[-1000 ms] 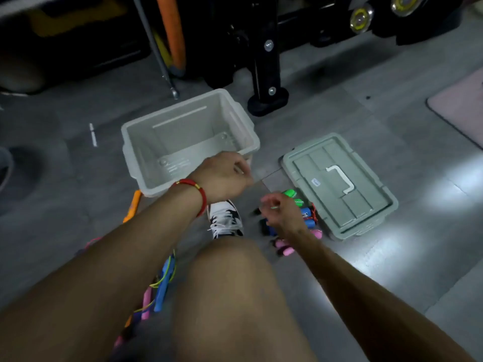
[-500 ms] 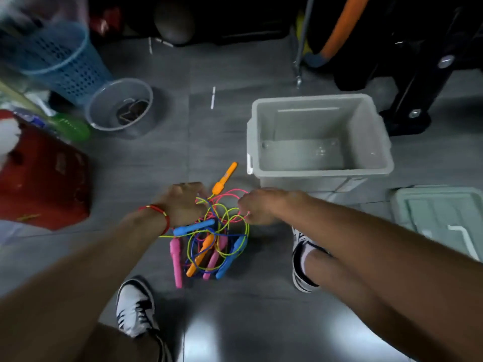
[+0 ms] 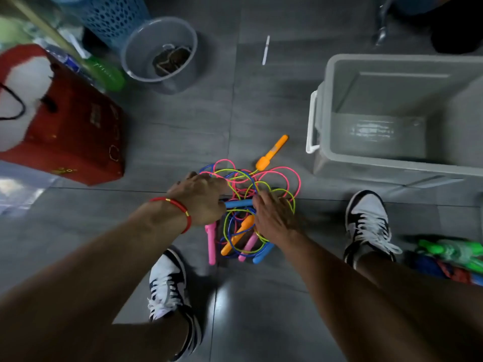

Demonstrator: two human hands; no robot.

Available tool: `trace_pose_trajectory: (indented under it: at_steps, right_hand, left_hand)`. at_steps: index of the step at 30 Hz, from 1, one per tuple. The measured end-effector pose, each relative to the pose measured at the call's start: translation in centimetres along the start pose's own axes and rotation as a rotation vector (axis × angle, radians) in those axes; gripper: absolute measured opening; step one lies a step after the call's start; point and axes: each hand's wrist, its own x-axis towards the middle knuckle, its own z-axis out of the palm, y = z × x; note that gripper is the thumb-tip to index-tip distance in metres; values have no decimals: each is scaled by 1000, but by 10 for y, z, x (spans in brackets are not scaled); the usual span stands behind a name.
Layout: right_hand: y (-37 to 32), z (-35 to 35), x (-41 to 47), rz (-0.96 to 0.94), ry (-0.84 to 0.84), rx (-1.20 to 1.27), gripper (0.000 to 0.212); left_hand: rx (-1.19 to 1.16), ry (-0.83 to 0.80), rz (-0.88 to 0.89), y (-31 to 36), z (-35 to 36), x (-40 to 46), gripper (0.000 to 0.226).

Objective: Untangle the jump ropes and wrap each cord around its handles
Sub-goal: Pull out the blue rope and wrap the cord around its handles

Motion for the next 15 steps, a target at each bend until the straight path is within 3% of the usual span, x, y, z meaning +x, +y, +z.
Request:
trace_pose_trajectory:
  at_steps: [3, 6, 8, 10, 12, 15]
  right_hand:
    - [-20, 10, 29, -173, -114, -47, 32]
    - [-31, 19, 35, -55, -186, -224, 34]
    - [-33, 16, 30, -78, -112, -214, 27]
    - [-32, 4, 25, -148, -1, -118, 30]
    - [-29, -20, 21, -161, -1, 214, 40]
    - [-14, -71, 20, -140, -128, 339, 18]
  left_hand:
    - [-22, -21, -44, -18, 10, -4, 68]
    - [-9, -30, -119, -32, 9, -6, 71]
    - [-21, -16, -157, -33, 4, -7, 72]
    - [-26, -30, -165, -34, -1, -7, 74]
    - [-50, -62, -153, -33, -8, -8, 78]
    - [-92, -73, -189, -28, -19, -12, 47]
